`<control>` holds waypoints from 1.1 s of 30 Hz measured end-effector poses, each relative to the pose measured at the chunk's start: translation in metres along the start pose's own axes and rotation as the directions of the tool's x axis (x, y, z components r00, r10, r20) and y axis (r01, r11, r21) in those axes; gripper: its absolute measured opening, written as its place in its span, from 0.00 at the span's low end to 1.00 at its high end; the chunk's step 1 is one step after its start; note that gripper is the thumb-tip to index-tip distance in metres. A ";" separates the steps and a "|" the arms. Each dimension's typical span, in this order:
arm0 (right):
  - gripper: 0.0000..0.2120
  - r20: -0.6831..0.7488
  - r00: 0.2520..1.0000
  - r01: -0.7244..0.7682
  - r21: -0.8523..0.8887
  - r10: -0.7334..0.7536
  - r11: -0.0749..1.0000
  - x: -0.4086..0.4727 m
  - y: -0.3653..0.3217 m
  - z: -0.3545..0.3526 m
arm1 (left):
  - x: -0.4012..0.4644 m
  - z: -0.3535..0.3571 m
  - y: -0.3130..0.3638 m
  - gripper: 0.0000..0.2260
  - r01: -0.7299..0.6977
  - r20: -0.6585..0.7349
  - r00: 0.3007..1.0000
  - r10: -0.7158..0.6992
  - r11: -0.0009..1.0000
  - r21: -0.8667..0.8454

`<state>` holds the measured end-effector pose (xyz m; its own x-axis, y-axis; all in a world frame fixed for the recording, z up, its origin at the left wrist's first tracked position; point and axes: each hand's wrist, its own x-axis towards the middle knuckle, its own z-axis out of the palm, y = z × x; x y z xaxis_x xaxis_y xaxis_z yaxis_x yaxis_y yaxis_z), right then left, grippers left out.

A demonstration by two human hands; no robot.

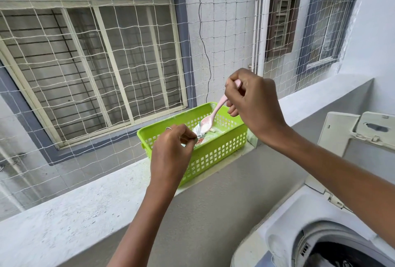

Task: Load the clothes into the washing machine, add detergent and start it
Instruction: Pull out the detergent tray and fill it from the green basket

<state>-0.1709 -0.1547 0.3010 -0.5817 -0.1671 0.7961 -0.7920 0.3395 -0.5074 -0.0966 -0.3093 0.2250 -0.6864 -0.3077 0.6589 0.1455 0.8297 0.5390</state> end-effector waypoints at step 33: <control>0.08 0.141 0.925 -0.378 0.267 0.352 0.886 -0.023 0.035 0.013 | 0.001 0.001 0.000 0.06 0.027 0.005 1.000 -0.027 1.000 0.001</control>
<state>-0.1877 -0.1509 0.2610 -0.8432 -0.1654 0.5115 -0.5318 0.1168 -0.8388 -0.0981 -0.3094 0.2252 -0.6937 -0.3272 0.6416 0.1266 0.8216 0.5558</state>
